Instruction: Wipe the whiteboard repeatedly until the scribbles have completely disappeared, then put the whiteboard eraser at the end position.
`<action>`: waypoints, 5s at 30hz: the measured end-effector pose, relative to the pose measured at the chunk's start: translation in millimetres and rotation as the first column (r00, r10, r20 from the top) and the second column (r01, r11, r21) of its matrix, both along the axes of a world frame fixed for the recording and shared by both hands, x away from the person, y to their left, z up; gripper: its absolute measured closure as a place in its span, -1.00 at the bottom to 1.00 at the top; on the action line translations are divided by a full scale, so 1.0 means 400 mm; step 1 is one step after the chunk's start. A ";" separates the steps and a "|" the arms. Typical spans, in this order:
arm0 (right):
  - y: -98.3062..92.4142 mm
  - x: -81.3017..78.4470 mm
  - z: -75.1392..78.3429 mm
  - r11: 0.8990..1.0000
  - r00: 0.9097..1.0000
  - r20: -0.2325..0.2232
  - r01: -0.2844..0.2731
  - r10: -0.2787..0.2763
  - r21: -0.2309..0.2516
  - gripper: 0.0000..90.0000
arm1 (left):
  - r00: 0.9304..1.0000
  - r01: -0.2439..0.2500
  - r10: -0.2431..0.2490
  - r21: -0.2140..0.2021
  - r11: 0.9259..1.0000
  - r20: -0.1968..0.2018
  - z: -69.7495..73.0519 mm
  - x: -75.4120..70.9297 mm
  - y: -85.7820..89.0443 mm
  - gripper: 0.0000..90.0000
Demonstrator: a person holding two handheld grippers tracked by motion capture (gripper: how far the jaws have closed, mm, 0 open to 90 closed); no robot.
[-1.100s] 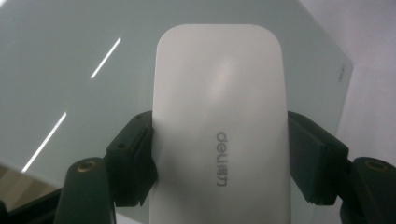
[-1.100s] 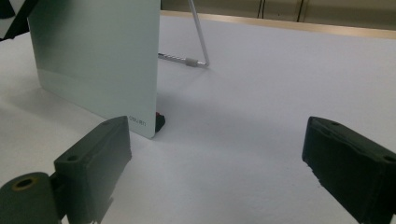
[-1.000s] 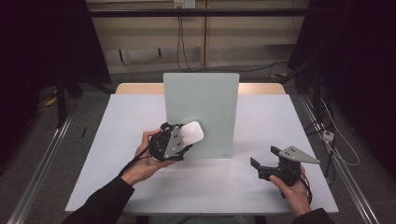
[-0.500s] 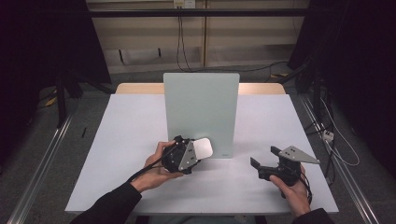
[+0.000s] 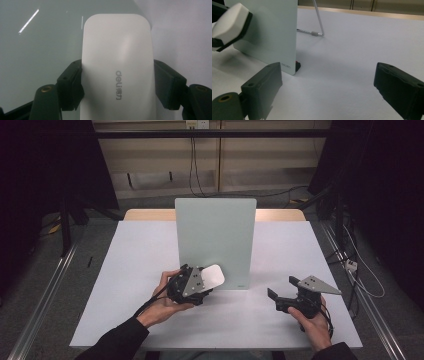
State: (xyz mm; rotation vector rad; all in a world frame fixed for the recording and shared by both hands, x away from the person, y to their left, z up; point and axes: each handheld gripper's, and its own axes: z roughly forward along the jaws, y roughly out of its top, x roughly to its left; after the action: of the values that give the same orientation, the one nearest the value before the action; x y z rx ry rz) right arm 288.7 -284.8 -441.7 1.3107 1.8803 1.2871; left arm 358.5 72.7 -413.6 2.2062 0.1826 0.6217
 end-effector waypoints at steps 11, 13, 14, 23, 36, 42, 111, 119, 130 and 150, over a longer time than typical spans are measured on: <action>0.001 0.002 0.000 1.000 1.000 -0.001 -0.004 0.004 0.000 -0.83 | 0.995 -0.041 0.031 -0.097 0.994 -0.099 0.043 -0.001 0.048 -0.31; 0.003 0.001 0.000 1.000 1.000 -0.002 -0.010 0.010 0.000 -0.83 | 0.993 -0.040 0.028 -0.102 0.994 -0.119 0.044 0.000 0.054 -0.31; 0.003 0.000 0.000 1.000 1.000 -0.003 -0.010 0.010 -0.003 -0.83 | 0.991 -0.042 0.028 -0.106 0.994 -0.127 0.045 0.000 0.056 -0.31; 0.001 -0.002 0.001 1.000 1.000 0.001 -0.005 0.005 0.002 -0.82 | 0.975 -0.044 0.017 -0.122 0.991 -0.220 0.050 0.010 0.070 -0.31; 0.000 -0.004 0.001 1.000 1.000 -0.002 -0.008 0.008 0.006 -0.83 | 0.943 -0.025 -0.014 -0.113 0.993 -0.334 0.054 0.001 0.069 -0.31; -0.002 -0.007 0.001 1.000 1.000 -0.001 -0.012 0.012 0.004 -0.83 | 0.934 0.000 -0.029 -0.081 0.997 -0.356 0.050 -0.013 0.055 -0.31; -0.001 -0.004 -0.001 1.000 1.000 -0.004 -0.019 0.019 0.004 -0.83 | 0.902 0.120 -0.051 0.136 0.983 -0.428 -0.072 -0.005 -0.111 -0.58; -0.001 -0.004 -0.002 1.000 1.000 -0.007 -0.014 0.014 0.005 -0.83 | 0.908 0.098 -0.048 0.100 0.990 -0.416 -0.058 0.000 -0.101 -0.79; 0.000 -0.002 -0.002 1.000 1.000 -0.005 -0.019 0.019 0.003 -0.83 | 0.915 0.063 -0.023 0.086 0.994 -0.402 -0.060 -0.001 -0.096 -0.86; 0.001 0.000 -0.003 1.000 1.000 -0.007 -0.016 0.016 0.002 -0.83 | 0.936 -0.033 -0.014 -0.128 0.991 -0.352 0.002 0.003 -0.034 -0.87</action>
State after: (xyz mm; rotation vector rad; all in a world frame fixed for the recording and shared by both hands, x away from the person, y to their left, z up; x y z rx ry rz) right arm 288.7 -284.6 -442.9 1.3056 1.8981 1.2942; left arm 359.8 59.1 -412.6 2.1715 0.4090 0.2044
